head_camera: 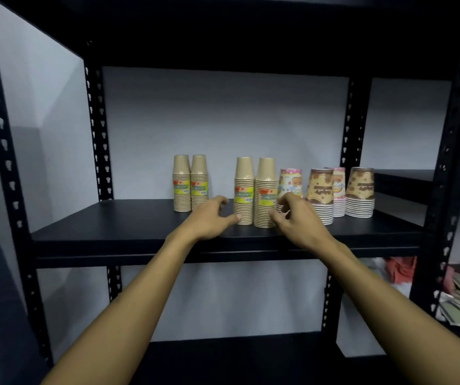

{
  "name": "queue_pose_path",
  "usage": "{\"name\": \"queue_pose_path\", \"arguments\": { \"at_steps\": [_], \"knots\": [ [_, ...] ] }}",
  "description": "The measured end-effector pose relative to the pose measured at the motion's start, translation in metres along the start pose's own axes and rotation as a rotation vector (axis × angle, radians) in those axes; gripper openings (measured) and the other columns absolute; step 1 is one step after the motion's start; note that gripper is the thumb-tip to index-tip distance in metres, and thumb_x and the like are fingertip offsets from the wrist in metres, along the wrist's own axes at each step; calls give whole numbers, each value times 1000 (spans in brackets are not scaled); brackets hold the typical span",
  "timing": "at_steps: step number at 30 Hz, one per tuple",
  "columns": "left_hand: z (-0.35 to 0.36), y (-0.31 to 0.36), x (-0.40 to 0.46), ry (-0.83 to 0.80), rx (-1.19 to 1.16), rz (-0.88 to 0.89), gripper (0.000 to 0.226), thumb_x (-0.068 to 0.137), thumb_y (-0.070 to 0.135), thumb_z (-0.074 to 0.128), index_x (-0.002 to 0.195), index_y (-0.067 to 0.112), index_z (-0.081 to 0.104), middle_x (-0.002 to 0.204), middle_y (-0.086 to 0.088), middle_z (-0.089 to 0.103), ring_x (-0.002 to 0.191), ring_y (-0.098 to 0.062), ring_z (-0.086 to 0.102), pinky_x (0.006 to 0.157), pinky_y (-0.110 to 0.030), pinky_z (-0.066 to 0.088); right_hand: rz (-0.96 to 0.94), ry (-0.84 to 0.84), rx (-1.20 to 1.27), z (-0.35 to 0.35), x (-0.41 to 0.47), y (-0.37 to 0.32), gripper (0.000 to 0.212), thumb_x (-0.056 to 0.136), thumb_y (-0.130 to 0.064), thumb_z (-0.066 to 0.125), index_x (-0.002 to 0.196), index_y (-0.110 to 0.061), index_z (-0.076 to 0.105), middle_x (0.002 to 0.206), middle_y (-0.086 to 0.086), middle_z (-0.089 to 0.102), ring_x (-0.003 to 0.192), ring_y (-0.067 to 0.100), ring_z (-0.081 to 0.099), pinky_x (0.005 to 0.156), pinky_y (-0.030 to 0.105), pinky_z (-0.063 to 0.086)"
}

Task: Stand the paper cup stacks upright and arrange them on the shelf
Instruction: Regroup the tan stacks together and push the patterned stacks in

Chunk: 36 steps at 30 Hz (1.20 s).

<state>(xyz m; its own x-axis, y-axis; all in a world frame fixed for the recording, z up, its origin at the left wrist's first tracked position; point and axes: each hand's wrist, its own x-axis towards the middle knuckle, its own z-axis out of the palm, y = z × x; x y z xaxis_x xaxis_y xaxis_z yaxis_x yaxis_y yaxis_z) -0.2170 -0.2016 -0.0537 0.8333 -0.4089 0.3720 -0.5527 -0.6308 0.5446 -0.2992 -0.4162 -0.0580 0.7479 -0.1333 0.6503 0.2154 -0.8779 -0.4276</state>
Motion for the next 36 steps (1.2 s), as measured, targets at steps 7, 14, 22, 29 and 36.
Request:
{"name": "queue_pose_path", "arguments": {
  "at_steps": [7, 14, 22, 29, 36],
  "knots": [
    [35, 18, 32, 95, -238, -109, 86, 82, 38, 77, 151, 16, 29, 146, -6, 50, 127, -22, 55, 106, -46, 45, 97, -39, 287, 15, 21, 8, 46, 91, -36, 67, 125, -10, 48, 120, 6, 66, 107, 21, 64, 84, 28, 47],
    [32, 17, 36, 161, -302, -87, 66, 81, 28, 80, 137, 15, 47, 130, -2, 64, 115, -14, 61, 103, -40, 49, 61, -24, 322, 35, 35, 15, 43, 94, -37, 63, 125, -11, 49, 121, 9, 68, 107, 26, 66, 88, 36, 53],
    [3, -15, 26, 117, -273, -84, 68, 82, 25, 79, 139, 10, 44, 132, -3, 62, 122, -16, 58, 105, -36, 46, 27, -60, 290, 58, 48, -6, 50, 90, -43, 66, 125, -12, 51, 117, 9, 69, 105, 28, 66, 88, 37, 53],
    [-37, -60, 14, 128, -243, -118, 68, 76, 34, 83, 133, 18, 51, 125, 0, 68, 115, -13, 63, 105, -41, 47, 40, -136, 327, 90, 61, -47, 45, 89, -38, 69, 121, -11, 54, 115, 7, 68, 104, 23, 64, 85, 33, 51],
    [-63, -96, 15, 164, -232, -164, 71, 63, 46, 88, 118, 16, 56, 108, -1, 72, 97, -18, 70, 88, -46, 57, 84, -203, 381, 118, 77, -73, 47, 90, -36, 70, 125, -11, 51, 114, 3, 65, 100, 18, 63, 87, 34, 52]
  ]
}}
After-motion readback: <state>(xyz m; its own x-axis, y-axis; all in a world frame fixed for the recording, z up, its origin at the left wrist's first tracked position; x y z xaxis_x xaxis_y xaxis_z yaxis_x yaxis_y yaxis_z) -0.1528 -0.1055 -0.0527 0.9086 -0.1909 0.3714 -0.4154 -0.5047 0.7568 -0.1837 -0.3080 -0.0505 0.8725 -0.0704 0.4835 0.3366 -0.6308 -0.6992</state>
